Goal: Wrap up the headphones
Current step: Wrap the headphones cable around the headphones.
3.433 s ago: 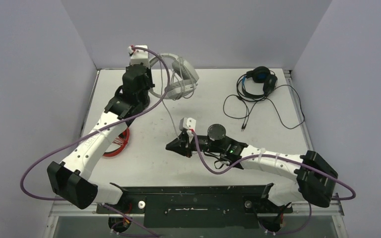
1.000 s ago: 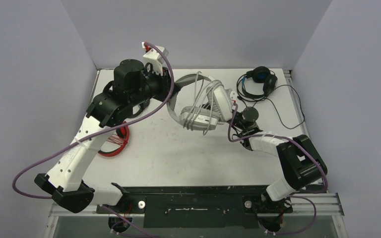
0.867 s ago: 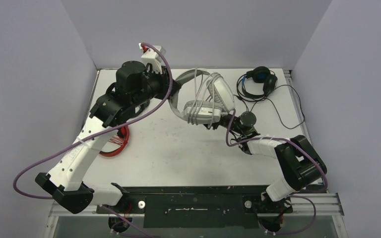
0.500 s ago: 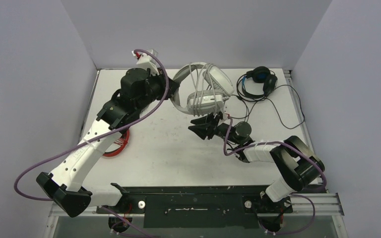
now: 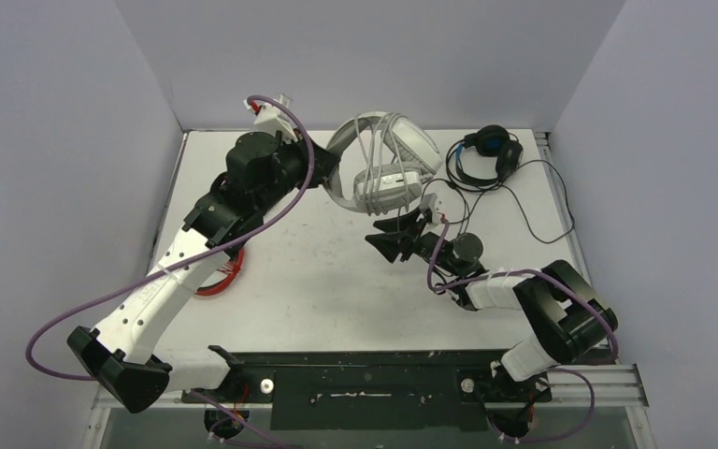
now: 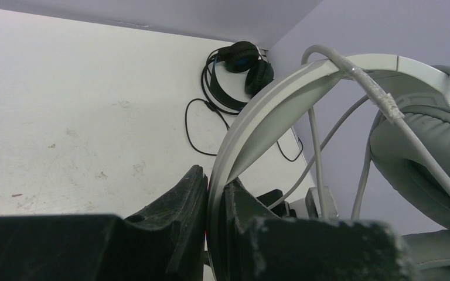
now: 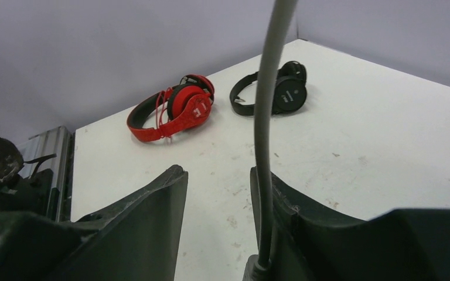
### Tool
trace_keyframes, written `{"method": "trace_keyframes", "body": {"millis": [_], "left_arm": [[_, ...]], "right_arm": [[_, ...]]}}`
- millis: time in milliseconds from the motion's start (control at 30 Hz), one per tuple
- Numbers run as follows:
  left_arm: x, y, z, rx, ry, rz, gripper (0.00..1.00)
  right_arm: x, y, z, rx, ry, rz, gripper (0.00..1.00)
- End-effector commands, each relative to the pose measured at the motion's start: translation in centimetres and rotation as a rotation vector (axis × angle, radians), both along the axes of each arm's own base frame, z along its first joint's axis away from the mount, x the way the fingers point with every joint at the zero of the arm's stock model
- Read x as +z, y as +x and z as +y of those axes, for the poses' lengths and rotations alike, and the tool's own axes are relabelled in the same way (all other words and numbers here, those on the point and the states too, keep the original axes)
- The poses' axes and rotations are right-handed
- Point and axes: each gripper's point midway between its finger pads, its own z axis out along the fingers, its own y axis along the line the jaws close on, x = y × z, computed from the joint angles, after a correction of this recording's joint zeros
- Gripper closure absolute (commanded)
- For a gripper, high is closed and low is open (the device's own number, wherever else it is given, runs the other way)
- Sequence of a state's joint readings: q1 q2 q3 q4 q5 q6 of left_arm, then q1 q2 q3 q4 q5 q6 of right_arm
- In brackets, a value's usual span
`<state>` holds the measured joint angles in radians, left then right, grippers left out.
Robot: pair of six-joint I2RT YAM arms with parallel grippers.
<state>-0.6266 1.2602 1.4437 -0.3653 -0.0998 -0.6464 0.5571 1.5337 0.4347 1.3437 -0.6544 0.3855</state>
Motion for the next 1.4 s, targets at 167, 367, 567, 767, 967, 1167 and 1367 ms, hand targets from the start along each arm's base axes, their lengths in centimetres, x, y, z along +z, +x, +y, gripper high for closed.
{"method": "trace_keyframes", "body": {"millis": [167,367,567,767,967,1167,1367], "left_arm": [[7.6,-1.0,0.4,-0.014,-0.156,-0.170,1.00],[8.1,-1.1,0.5,-0.015,-0.153,-0.180,1.00],[8.6,-1.3,0.4,-0.026,-0.163,-0.184,1.00],[9.0,-1.5,0.3,-0.032,-0.174,-0.186,1.00],[8.2,-0.8,0.5,0.007,-0.199,-0.160,1.00],[5.0,1.4,2.9,0.200,-0.228,-0.124,1.00],[-0.1,3.7,6.9,0.470,-0.168,-0.086,1.00]], "right_arm": [[2.4,0.4,-3.2,-0.049,0.004,-0.037,0.55],[2.5,0.5,-4.8,-0.087,-0.025,-0.035,0.55],[1.6,0.7,-5.1,-0.094,-0.098,-0.030,0.63],[0.7,1.2,-4.8,-0.083,-0.134,-0.028,0.79],[0.7,1.4,-4.1,-0.067,-0.121,-0.006,1.00],[1.3,0.4,-1.4,-0.073,-0.059,0.038,1.00],[0.4,-1.6,2.4,0.005,-0.013,0.154,1.00]]}}
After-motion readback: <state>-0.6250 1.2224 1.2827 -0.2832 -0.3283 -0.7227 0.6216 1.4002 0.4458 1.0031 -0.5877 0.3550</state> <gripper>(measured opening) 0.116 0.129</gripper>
